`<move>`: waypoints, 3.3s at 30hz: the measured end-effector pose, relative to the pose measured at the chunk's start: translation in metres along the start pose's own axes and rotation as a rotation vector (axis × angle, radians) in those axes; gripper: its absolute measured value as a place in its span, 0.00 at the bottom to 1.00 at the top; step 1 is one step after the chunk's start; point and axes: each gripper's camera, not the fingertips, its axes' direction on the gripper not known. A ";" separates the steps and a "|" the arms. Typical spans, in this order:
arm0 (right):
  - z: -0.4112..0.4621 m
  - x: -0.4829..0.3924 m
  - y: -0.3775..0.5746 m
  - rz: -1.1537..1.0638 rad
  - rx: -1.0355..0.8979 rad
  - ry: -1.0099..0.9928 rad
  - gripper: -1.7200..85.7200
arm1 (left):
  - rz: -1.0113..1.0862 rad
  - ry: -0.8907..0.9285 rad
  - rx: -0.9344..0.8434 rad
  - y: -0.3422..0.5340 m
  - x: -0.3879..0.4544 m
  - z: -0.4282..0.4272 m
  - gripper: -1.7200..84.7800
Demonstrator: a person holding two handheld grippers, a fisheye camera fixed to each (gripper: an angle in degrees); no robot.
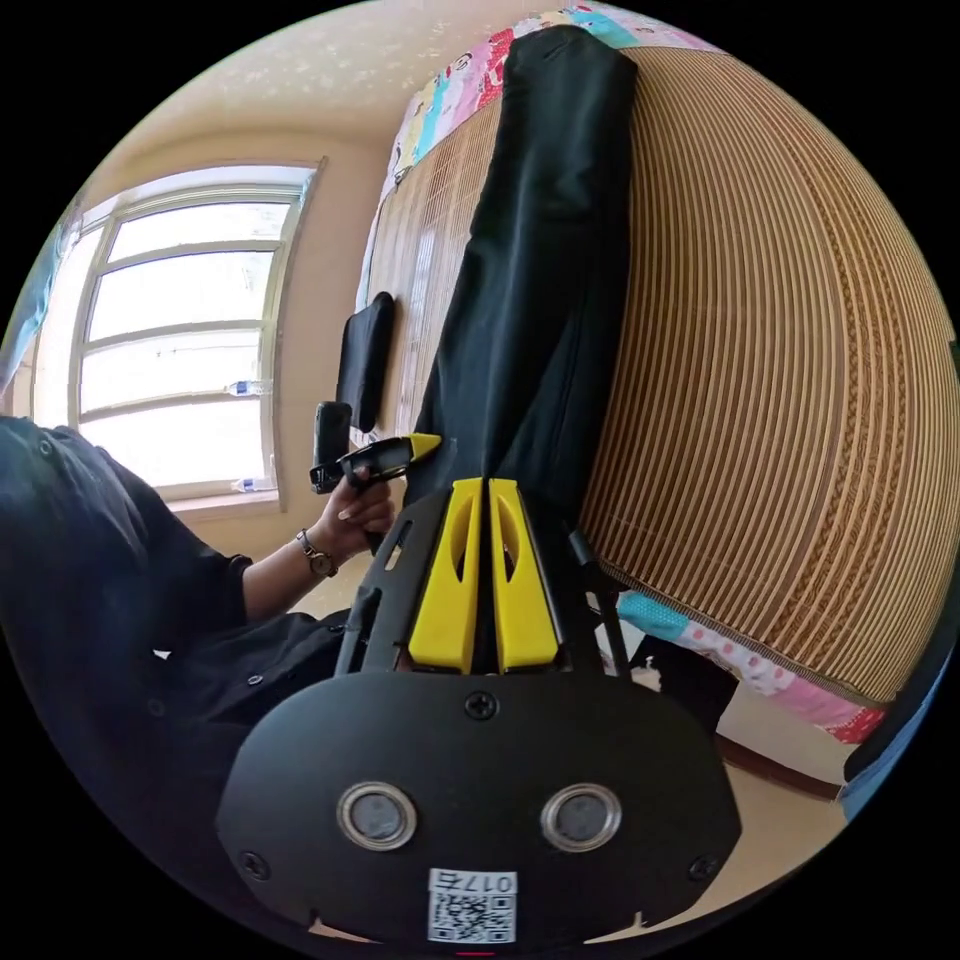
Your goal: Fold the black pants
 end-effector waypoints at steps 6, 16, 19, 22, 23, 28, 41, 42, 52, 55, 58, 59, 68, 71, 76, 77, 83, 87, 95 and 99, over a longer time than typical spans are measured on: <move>0.029 0.028 0.007 0.052 -0.040 0.109 0.04 | -0.107 -0.141 0.082 0.011 -0.008 0.020 0.05; -0.047 0.049 0.008 0.083 -0.006 0.019 0.09 | -0.134 -0.055 0.228 0.006 0.005 -0.009 0.12; -0.077 0.066 -0.023 0.047 0.039 0.005 0.12 | -0.063 0.005 0.232 -0.041 0.001 -0.007 0.15; -0.101 0.081 -0.063 0.028 0.121 -0.110 0.16 | 0.018 0.115 0.215 -0.096 -0.001 0.002 0.17; -0.106 0.089 -0.079 0.025 0.138 -0.176 0.17 | 0.049 0.137 0.206 -0.116 -0.003 0.006 0.18; -0.129 0.109 -0.130 0.029 0.233 -0.351 0.19 | 0.126 0.083 0.168 -0.176 0.005 0.014 0.21; -0.108 0.077 -0.088 0.081 0.201 -0.375 0.19 | 0.112 0.029 0.019 -0.139 0.021 0.077 0.18; -0.108 0.076 -0.088 0.085 0.204 -0.380 0.19 | 0.101 0.042 0.030 -0.137 0.020 0.080 0.18; -0.098 0.045 -0.113 0.042 0.103 -0.366 0.12 | 0.114 0.047 -0.051 -0.138 0.019 0.106 0.11; -0.108 0.038 -0.101 0.014 0.143 -0.469 0.08 | 0.140 0.210 0.005 -0.121 0.020 0.099 0.09; -0.126 0.019 -0.086 -0.027 0.205 -0.587 0.06 | 0.206 0.326 0.073 -0.102 0.040 0.092 0.09; -0.136 0.005 -0.081 -0.054 0.223 -0.612 0.05 | 0.240 0.346 0.089 -0.096 0.055 0.089 0.08; -0.256 -0.159 -0.038 -0.398 0.317 -0.556 0.03 | 0.587 0.319 0.196 -0.037 0.228 0.050 0.08; -0.298 -0.222 -0.019 -0.505 0.318 -0.515 0.03 | 0.711 0.295 0.232 -0.008 0.290 0.037 0.08; -0.364 -0.332 0.022 -0.711 0.339 -0.479 0.03 | 0.905 0.336 0.300 0.037 0.383 0.011 0.08; -0.379 -0.359 0.030 -0.757 0.353 -0.469 0.02 | 0.943 0.334 0.321 0.046 0.405 0.004 0.08; -0.441 -0.480 0.050 -0.961 0.377 -0.401 0.02 | 1.076 0.342 0.424 0.076 0.494 -0.025 0.08; -0.455 -0.522 0.030 -0.888 0.351 -0.351 0.02 | 0.898 0.271 0.421 0.047 0.504 -0.022 0.08; -0.361 -0.437 -0.150 -0.469 0.208 -0.127 0.02 | 0.491 0.001 0.228 -0.116 0.384 0.062 0.08; -0.307 -0.392 -0.214 -0.275 0.144 -0.030 0.02 | 0.455 -0.246 0.103 -0.168 0.326 0.114 0.08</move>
